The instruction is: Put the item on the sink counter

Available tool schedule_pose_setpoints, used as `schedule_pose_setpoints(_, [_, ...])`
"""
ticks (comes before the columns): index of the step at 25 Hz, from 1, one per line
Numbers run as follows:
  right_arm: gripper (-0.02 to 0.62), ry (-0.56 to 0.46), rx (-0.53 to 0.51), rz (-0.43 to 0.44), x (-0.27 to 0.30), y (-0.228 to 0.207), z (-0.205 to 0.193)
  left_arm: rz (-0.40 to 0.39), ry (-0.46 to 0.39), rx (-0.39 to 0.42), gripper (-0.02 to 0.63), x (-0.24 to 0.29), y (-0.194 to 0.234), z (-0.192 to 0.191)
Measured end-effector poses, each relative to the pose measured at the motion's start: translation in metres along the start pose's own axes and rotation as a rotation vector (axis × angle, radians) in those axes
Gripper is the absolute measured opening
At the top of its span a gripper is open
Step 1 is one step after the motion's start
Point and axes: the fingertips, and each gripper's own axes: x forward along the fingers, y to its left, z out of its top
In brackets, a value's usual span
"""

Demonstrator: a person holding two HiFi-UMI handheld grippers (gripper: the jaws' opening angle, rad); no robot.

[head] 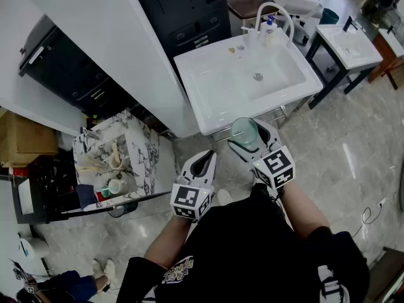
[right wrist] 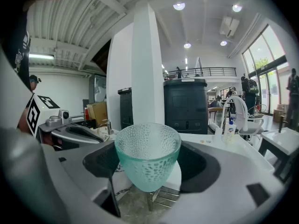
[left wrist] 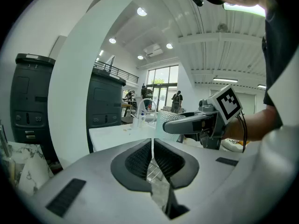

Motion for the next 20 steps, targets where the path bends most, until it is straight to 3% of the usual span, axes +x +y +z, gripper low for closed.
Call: schedule_pose_setpoints(20, [0.423, -0.037, 0.005, 0.008, -0.005, -0.014, 0.011, 0.008, -0.001, 0.007, 0.026, 0.012, 0.005, 0.011])
